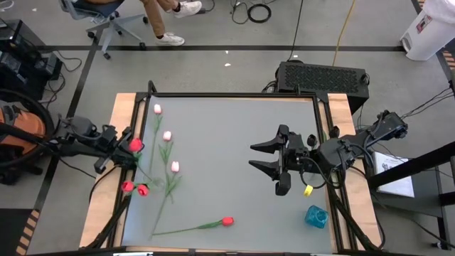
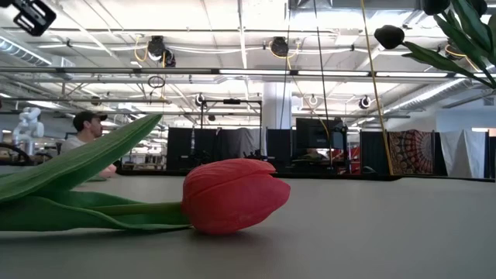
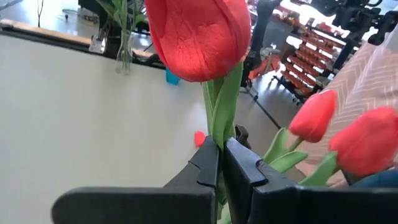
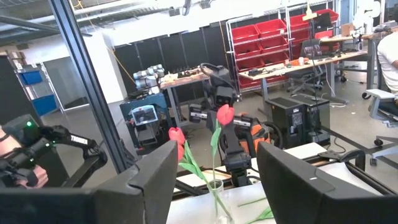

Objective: Sort flowers into vase by color
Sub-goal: Put the right red tulip into the left transparent vase, then put the red tulip into the left transparent vase

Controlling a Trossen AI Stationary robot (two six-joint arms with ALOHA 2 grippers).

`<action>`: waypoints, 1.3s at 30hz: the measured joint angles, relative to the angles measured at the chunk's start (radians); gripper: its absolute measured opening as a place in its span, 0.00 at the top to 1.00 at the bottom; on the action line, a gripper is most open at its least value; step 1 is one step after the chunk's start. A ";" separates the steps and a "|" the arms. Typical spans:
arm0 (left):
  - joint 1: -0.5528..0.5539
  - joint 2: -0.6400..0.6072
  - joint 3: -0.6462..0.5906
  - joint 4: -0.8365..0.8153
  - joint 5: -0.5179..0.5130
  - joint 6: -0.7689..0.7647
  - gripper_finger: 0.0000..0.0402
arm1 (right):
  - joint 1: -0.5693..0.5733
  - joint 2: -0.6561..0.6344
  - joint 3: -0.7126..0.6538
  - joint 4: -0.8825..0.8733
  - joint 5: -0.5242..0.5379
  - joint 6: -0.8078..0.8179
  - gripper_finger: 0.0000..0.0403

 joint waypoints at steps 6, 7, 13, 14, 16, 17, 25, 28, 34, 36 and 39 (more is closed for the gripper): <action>0.000 -0.034 -0.043 -0.033 -0.001 -0.003 0.97 | 0.000 0.000 0.000 0.000 0.000 0.000 0.48; 0.000 -0.035 -0.051 -0.032 -0.001 -0.003 0.97 | 0.000 0.000 0.000 0.000 0.000 0.000 0.48; 0.000 -0.035 -0.082 -0.053 -0.001 0.022 0.97 | 0.000 0.000 0.000 0.000 0.000 0.000 0.48; 0.000 -0.035 -0.081 -0.050 0.000 0.023 0.97 | 0.000 0.000 0.000 0.000 0.000 0.000 0.48; 0.000 -0.035 -0.081 -0.048 -0.001 0.023 0.97 | 0.000 0.000 0.000 0.000 0.000 0.000 0.48; 0.000 -0.035 -0.081 -0.049 -0.001 0.022 0.97 | 0.000 0.000 0.000 0.000 0.000 0.000 0.48; 0.000 -0.035 -0.081 -0.048 -0.001 -0.003 0.93 | 0.000 0.000 0.000 0.000 0.000 0.000 0.48; 0.000 -0.035 -0.080 -0.048 0.000 -0.015 0.88 | 0.000 0.000 0.000 0.000 0.000 0.000 0.48; 0.000 -0.036 -0.080 -0.048 0.004 -0.030 0.72 | 0.000 0.000 0.000 0.000 0.000 0.000 0.48; 0.000 -0.036 -0.080 -0.049 0.015 -0.030 0.67 | 0.000 0.000 0.000 0.000 0.000 0.000 0.48; 0.000 -0.036 -0.080 -0.052 0.039 -0.031 0.62 | 0.000 0.000 0.000 0.000 0.000 0.000 0.48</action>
